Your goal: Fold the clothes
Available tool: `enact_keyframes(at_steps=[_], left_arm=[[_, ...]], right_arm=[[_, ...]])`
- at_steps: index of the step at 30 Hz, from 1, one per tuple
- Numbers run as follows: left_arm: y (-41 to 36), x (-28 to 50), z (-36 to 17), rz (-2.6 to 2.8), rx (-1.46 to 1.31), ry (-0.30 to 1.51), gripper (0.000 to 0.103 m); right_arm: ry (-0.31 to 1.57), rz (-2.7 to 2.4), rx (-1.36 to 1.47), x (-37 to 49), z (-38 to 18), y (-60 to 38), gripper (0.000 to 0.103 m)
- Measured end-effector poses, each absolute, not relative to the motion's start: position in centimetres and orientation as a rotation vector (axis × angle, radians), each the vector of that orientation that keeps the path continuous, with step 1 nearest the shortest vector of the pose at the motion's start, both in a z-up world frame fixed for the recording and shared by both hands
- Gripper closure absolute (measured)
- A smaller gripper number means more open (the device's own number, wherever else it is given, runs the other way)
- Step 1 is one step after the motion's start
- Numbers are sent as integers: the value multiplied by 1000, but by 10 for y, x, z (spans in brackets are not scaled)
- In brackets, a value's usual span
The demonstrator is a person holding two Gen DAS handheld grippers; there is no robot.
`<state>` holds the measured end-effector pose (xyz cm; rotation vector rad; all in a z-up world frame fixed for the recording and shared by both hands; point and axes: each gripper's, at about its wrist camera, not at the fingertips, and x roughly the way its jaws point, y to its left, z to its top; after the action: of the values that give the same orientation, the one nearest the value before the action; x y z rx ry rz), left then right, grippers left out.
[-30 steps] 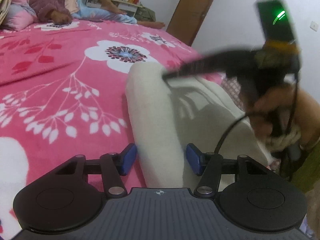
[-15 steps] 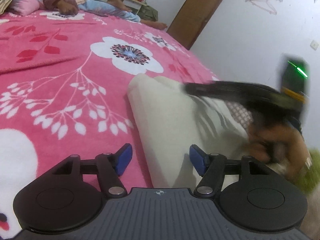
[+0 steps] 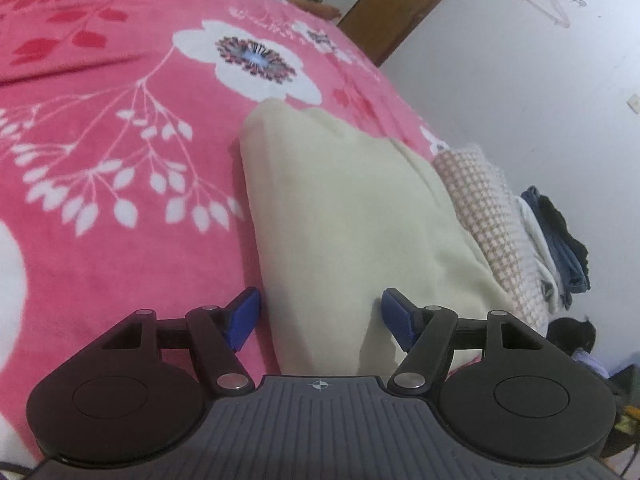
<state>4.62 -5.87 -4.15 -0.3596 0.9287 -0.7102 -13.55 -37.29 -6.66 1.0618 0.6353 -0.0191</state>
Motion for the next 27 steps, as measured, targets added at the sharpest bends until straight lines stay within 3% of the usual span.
enact_keyframes(at_steps=[14, 18, 23, 27], left_arm=[[-79, 66, -48, -717, -386, 957, 23], [-85, 84, -50, -712, -433, 956, 22], [-87, 74, -42, -685, -410, 903, 34], [-79, 66, -34, -681, -407, 884, 41]], right_arm=[[457, 0, 1349, -107, -111, -397, 39], [408, -16, 1303, -88, -113, -393, 45], [387, -1, 1263, -83, -107, -385, 61], [391, 36, 1211, -80, -93, -378, 63]])
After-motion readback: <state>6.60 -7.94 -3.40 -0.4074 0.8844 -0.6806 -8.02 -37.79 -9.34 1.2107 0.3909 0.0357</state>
